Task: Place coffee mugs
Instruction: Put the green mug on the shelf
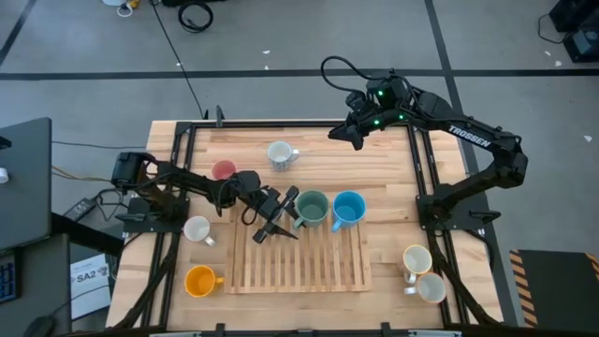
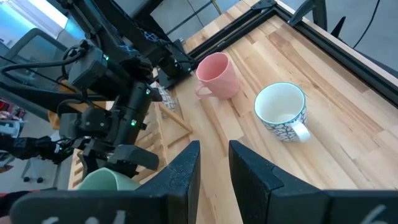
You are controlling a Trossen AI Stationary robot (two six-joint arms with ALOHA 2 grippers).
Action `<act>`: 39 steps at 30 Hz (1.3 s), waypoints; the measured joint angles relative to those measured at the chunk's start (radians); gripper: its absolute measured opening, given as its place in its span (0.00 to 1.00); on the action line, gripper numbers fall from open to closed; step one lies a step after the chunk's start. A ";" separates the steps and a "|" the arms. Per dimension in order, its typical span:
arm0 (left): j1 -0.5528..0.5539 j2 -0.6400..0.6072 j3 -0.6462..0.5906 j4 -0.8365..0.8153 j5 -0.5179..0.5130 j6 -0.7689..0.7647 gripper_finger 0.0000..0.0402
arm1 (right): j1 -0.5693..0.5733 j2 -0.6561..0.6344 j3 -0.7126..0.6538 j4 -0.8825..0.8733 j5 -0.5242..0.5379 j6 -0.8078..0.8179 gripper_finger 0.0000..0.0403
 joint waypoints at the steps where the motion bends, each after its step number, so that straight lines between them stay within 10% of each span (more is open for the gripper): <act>1: 0.002 0.000 0.000 0.000 0.000 -0.003 0.46 | 0.000 0.000 0.000 0.000 0.000 0.000 0.22; 39: 0.028 -0.069 0.000 -0.102 -0.002 -0.027 0.46 | 0.001 0.000 0.000 0.000 -0.003 0.000 0.22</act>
